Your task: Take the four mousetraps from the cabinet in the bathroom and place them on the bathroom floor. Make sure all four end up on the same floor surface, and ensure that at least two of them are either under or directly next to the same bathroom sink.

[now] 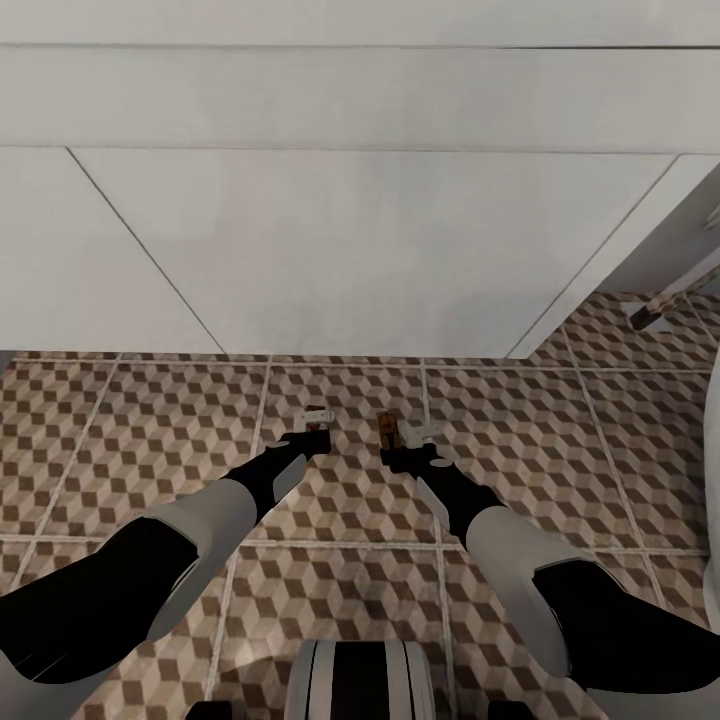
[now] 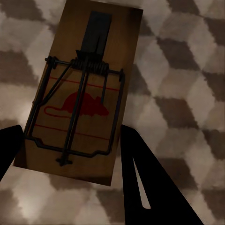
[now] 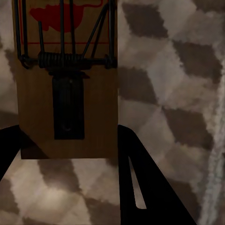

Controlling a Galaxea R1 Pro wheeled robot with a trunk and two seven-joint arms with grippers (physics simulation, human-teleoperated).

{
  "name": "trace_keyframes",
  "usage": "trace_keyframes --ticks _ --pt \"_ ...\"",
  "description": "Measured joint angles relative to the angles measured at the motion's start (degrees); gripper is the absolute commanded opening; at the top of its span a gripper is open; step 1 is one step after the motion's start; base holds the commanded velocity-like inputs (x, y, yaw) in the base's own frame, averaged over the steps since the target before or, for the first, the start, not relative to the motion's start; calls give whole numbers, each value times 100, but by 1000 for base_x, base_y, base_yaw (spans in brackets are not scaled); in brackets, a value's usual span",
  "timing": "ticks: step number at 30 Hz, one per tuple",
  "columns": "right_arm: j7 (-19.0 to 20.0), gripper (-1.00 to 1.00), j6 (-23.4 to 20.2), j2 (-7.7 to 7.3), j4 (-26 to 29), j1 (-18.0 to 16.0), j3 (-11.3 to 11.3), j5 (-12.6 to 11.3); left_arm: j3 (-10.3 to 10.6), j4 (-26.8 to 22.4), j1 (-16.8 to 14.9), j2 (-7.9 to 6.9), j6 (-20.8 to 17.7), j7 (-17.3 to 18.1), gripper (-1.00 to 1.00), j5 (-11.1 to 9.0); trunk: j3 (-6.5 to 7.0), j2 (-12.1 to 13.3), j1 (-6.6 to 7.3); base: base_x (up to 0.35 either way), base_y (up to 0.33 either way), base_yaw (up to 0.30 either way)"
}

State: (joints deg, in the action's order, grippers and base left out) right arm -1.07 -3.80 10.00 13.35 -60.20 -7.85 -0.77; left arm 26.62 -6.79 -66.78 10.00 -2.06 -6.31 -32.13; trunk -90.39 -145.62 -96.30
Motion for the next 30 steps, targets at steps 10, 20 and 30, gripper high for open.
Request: trace_keyframes --ticks 10,20,30 --pt "0 -100 0 0 0 0 2 0 -2 0 0 0 7 -36 -100 -1 0 0 0 0 0 0" --pt "0 -100 0 0 0 0 5 0 -14 -3 0 0 112 -42 -100 8 0 0 0 0 0 0" --pt "0 -100 0 0 0 0 5 0 -11 -4 1 0 148 -44 -100 9 0 0 1 18 0 0"
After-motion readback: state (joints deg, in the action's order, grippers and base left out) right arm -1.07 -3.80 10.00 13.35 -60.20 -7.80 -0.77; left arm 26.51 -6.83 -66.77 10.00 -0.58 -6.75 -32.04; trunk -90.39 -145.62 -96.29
